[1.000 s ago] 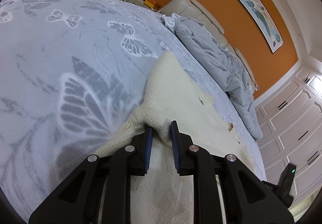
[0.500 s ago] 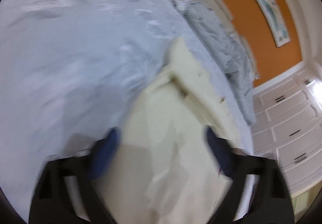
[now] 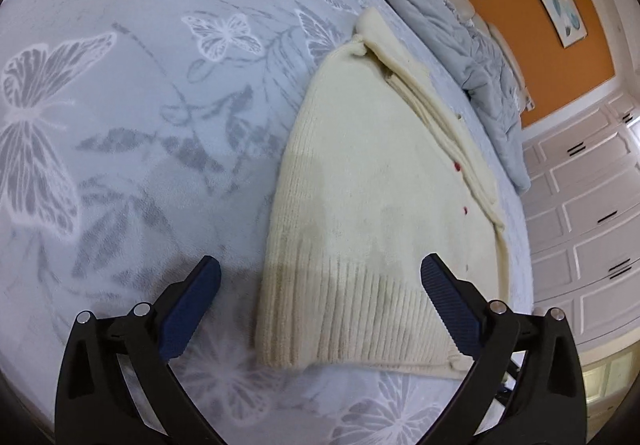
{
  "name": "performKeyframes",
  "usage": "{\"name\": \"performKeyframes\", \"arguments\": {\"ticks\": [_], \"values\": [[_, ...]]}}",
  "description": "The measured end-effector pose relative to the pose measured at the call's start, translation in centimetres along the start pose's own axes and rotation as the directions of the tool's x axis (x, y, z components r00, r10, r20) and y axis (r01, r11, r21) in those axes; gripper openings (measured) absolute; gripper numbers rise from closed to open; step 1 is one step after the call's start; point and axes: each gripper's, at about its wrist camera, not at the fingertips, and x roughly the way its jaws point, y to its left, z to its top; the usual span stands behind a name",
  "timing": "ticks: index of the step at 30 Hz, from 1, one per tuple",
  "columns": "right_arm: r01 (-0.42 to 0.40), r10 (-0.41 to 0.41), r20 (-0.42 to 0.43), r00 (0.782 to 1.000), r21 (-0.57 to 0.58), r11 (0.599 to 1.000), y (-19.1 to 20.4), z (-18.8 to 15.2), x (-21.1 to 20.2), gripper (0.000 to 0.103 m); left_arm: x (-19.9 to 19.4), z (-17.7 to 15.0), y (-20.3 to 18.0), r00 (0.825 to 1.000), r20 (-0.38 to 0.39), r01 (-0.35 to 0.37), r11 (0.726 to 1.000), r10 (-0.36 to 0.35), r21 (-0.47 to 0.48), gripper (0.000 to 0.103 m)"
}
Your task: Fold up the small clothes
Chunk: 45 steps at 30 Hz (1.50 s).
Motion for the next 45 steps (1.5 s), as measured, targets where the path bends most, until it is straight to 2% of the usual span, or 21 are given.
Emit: {"name": "performKeyframes", "arguments": {"ticks": [2,3,4,5,6,8,11,16,20,23,27,30,33,35,37,38,40,41,42,43,45], "values": [[-0.026,0.027,0.016,1.000,-0.016,1.000,0.5,0.0,0.0,0.065,0.0,0.3,0.1,1.000,-0.022,0.022,0.999,-0.023,-0.023,0.083],[-0.036,0.036,0.007,0.999,-0.023,0.999,0.4,-0.3,-0.1,0.025,0.1,0.1,0.2,0.999,-0.041,0.034,0.999,-0.035,-0.027,0.057],[-0.018,0.018,-0.021,1.000,-0.026,0.999,0.8,-0.2,0.5,0.009,0.3,-0.1,0.5,0.997,-0.067,0.036,0.999,-0.039,-0.034,0.030],[-0.018,0.018,-0.016,1.000,-0.021,1.000,0.8,-0.3,0.5,0.009,0.7,-0.4,0.6,0.994,-0.102,0.028,0.998,-0.034,-0.051,0.017],[-0.023,0.023,-0.002,1.000,-0.021,1.000,1.0,-0.3,0.1,0.009,1.0,-0.7,1.0,0.991,-0.132,0.026,0.996,-0.037,-0.084,0.011],[-0.056,0.058,0.040,0.998,-0.034,0.998,1.9,-0.3,-1.6,0.008,0.2,-0.8,1.0,0.992,-0.117,0.036,0.992,-0.050,-0.118,0.010],[-0.122,0.125,0.093,0.988,-0.034,0.992,3.4,-0.4,-5.0,0.007,-2.4,-0.5,-0.9,0.994,-0.074,0.074,0.994,-0.080,-0.078,0.009],[-0.160,0.162,0.088,0.983,-0.029,0.987,3.7,-2.2,-9.1,0.006,-7.5,-0.2,-3.7,0.989,-0.067,0.133,0.991,-0.134,-0.015,0.008],[-0.152,0.152,0.006,0.988,-0.041,0.988,2.0,-5.8,-12.4,0.006,-11.0,-1.9,-3.7,0.988,-0.106,0.114,0.993,-0.110,0.034,0.008],[-0.132,0.124,-0.089,0.988,-0.096,0.987,1.7,-10.3,-15.0,0.006,-14.8,-5.0,-2.7,0.986,-0.150,0.080,0.994,-0.069,0.070,0.008],[-0.133,0.099,-0.212,0.972,-0.150,0.980,0.9,-15.6,-17.9,0.006,-19.7,-9.5,-1.4,0.977,-0.206,0.072,0.994,-0.053,0.086,0.008],[-0.150,0.100,-0.261,0.960,-0.178,0.973,1.4,-17.4,-20.4,0.006,-23.3,-12.3,-1.1,0.966,-0.243,0.102,0.994,-0.091,0.034,0.008],[-0.191,0.160,-0.182,0.970,-0.173,0.966,2.3,-14.9,-23.4,0.006,-25.9,-11.1,-3.4,0.969,-0.205,0.147,0.989,-0.137,0.031,0.008],[-0.238,0.226,-0.088,0.970,-0.169,0.956,2.8,-11.1,-24.1,0.006,-26.0,-8.4,-5.9,0.970,-0.162,0.195,0.978,-0.181,0.076,0.008],[-0.273,0.278,0.004,0.961,-0.168,0.947,3.2,-6.5,-23.2,0.006,-24.8,-5.6,-8.4,0.977,-0.117,0.195,0.970,-0.178,0.144,0.008],[-0.268,0.279,0.045,0.959,-0.171,0.948,3.4,-4.7,-22.4,0.007,-23.0,-3.5,-10.2,0.979,-0.100,0.191,0.964,-0.175,0.185,0.009],[-0.284,0.300,0.092,0.949,-0.158,0.946,3.0,-0.7,-18.9,0.011,-19.4,-0.7,-12.5,0.992,-0.043,0.127,0.966,-0.121,0.225,0.010],[-0.264,0.281,0.119,0.952,-0.144,0.954,2.9,0.8,-17.1,0.013,-17.0,0.4,-13.4,0.994,-0.039,0.106,0.964,-0.100,0.245,0.011],[-0.223,0.241,0.150,0.959,-0.126,0.967,2.5,2.1,-15.1,0.022,-14.9,1.3,-13.8,0.997,-0.035,0.082,0.962,-0.075,0.260,0.013],[-0.172,0.186,0.177,0.967,-0.091,0.981,1.9,3.2,-13.0,0.037,-11.6,2.3,-14.0,0.998,-0.042,0.053,0.966,-0.044,0.254,0.018],[-0.119,0.122,0.195,0.973,-0.028,0.992,1.4,4.3,-10.7,0.047,-7.2,3.1,-13.4,0.997,-0.074,0.021,0.970,-0.003,0.241,0.033]]}}
